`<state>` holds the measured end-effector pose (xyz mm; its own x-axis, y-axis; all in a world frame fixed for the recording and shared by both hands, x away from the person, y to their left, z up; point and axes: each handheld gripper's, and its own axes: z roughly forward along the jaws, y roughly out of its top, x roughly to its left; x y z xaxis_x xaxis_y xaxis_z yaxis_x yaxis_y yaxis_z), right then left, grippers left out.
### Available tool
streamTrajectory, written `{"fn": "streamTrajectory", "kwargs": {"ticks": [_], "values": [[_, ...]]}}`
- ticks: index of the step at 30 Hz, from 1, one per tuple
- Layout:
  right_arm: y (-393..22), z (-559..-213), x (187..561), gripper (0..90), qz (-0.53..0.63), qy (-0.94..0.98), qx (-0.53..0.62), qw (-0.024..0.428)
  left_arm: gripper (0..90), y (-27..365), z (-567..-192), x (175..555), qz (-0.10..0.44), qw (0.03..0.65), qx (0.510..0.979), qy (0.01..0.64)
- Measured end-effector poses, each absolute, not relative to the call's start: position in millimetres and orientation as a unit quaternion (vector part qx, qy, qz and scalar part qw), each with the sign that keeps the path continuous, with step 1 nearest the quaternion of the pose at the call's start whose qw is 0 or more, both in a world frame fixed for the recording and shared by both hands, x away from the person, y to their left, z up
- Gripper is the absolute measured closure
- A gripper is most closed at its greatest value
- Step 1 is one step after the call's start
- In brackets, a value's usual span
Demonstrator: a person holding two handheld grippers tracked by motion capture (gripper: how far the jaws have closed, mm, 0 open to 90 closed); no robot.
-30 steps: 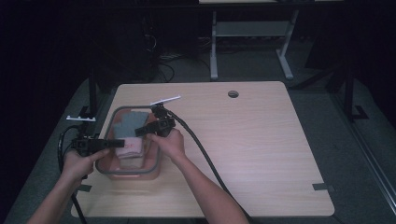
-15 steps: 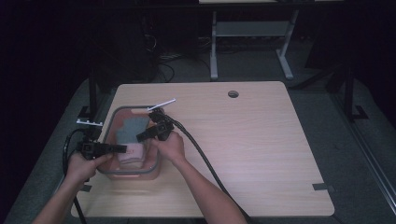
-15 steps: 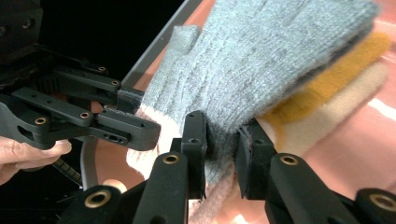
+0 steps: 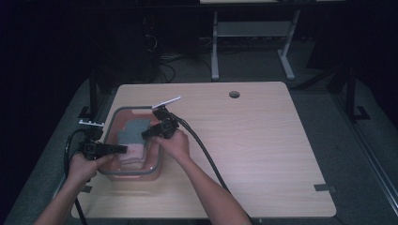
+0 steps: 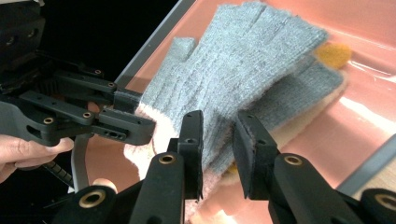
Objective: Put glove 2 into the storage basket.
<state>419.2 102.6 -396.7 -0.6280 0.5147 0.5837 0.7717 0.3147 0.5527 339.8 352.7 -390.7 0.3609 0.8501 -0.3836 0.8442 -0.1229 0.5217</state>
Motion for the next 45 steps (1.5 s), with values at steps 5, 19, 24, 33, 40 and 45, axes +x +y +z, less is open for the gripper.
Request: {"fn": "streamTrajectory", "kwargs": {"ticks": [5,19,24,33,40,45], "values": [[98.3,-394.9,418.8,72.7,-0.429,-0.795,-0.402,0.151,56.1,352.3,-385.0,341.6,0.007,0.351,0.746,0.565],[75.2,-378.3,416.8,70.9,-0.454,-0.78,-0.404,0.147,52.8,351.6,-358.8,343.1,0.033,0.37,0.744,0.555],[66.0,-373.5,417.5,69.1,-0.46,-0.779,-0.4,0.146,50.7,349.5,-352.9,345.7,0.033,0.388,0.738,0.551],[51.4,-367.6,421.5,63.6,-0.469,-0.771,-0.402,0.153,47.6,344.6,-347.7,350.3,0.028,0.407,0.732,0.546],[43.2,-368.9,426.2,56.9,-0.473,-0.766,-0.404,0.164,42.7,339.7,-346.8,353.9,0.019,0.415,0.727,0.546],[33.5,-369.6,430.1,53.2,-0.479,-0.761,-0.402,0.172,41.1,330.5,-342.3,357.0,0.013,0.427,0.725,0.541]]}}
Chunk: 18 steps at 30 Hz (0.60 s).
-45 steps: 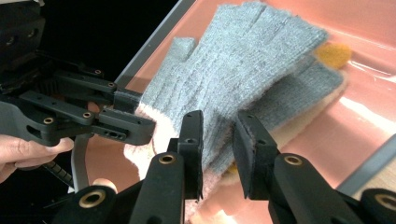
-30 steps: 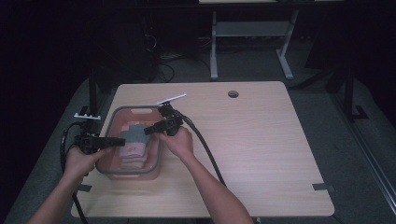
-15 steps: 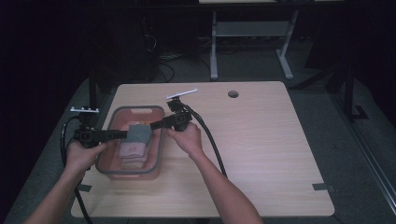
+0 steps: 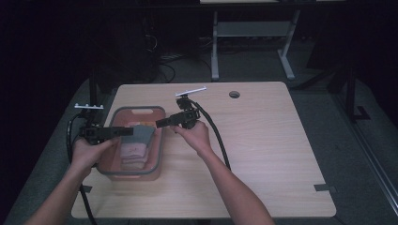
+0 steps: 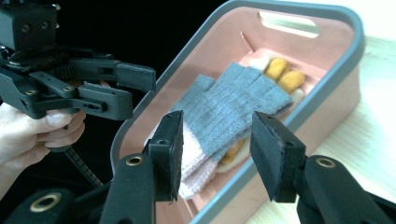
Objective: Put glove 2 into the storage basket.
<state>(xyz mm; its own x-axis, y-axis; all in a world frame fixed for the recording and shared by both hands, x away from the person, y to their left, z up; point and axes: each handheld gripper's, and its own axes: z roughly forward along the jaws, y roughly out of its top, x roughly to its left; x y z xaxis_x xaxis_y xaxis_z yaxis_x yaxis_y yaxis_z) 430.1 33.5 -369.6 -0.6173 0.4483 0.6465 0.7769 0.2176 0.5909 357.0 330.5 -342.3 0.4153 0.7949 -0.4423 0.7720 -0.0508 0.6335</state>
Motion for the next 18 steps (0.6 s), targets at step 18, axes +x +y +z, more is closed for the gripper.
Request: {"fn": "streamTrajectory", "kwargs": {"ticks": [18], "values": [[-38.6,-365.4,424.5,45.0,-0.499,-0.734,-0.434,0.153,38.2,275.2,-327.5,359.8,-0.004,0.451,0.743,0.494]]}}
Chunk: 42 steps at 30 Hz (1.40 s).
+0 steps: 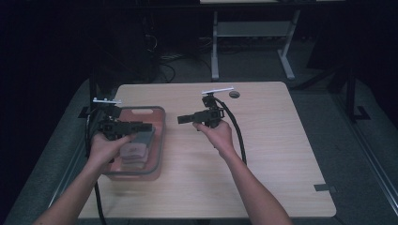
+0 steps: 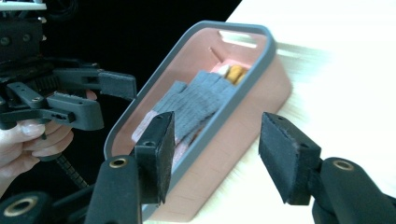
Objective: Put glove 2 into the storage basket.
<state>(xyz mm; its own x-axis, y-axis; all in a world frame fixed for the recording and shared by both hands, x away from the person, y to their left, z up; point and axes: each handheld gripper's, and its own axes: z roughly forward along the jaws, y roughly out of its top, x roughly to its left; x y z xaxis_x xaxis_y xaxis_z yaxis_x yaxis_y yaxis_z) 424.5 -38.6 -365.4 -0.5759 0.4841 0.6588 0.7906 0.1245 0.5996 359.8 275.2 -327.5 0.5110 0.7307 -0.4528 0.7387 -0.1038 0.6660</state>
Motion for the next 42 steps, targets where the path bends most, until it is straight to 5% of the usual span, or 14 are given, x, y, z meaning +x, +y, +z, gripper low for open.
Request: {"fn": "streamTrajectory", "kwargs": {"ticks": [42], "values": [[-170.0,-390.0,400.5,38.8,-0.494,-0.688,-0.516,0.123,28.3,169.9,-342.6,351.6,-0.051,0.463,0.775,0.428]]}}
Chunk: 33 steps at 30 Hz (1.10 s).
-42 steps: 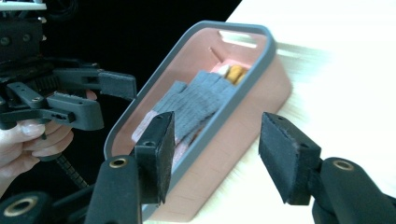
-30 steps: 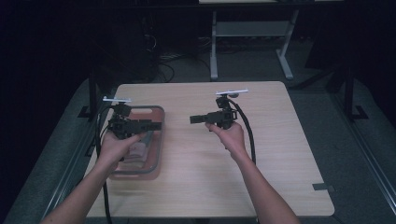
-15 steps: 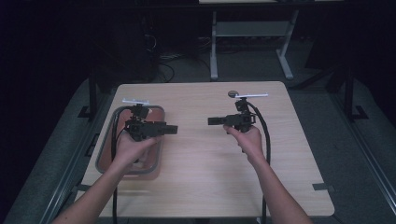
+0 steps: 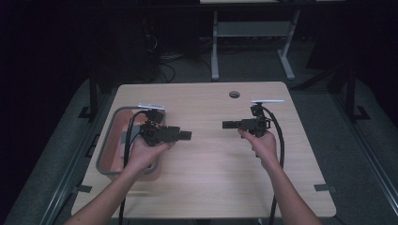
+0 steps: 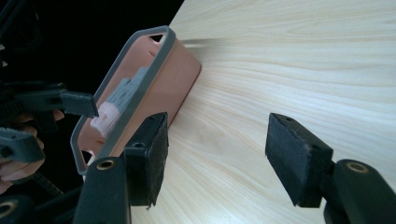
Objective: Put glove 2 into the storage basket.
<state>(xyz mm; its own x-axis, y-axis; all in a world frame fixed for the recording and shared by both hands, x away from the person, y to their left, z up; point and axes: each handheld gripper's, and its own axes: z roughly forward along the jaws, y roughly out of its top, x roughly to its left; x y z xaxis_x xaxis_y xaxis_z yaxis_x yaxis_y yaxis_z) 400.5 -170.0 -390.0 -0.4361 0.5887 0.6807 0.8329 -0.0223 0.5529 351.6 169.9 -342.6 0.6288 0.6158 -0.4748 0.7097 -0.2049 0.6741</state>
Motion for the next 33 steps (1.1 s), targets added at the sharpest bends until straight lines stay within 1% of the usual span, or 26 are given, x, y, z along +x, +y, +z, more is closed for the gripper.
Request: {"fn": "streamTrajectory", "kwargs": {"ticks": [14,27,33], "values": [[-201.5,-400.6,384.6,37.9,-0.488,-0.675,-0.541,0.116,28.1,143.5,-354.2,340.5,-0.069,0.464,0.784,0.406],[-219.6,-409.4,373.8,36.9,-0.481,-0.67,-0.554,0.113,27.7,125.3,-368.2,329.5,-0.087,0.462,0.79,0.393],[-224.0,-410.7,370.9,36.1,-0.481,-0.667,-0.557,0.114,26.2,116.3,-377.5,325.3,-0.085,0.452,0.799,0.388]]}}
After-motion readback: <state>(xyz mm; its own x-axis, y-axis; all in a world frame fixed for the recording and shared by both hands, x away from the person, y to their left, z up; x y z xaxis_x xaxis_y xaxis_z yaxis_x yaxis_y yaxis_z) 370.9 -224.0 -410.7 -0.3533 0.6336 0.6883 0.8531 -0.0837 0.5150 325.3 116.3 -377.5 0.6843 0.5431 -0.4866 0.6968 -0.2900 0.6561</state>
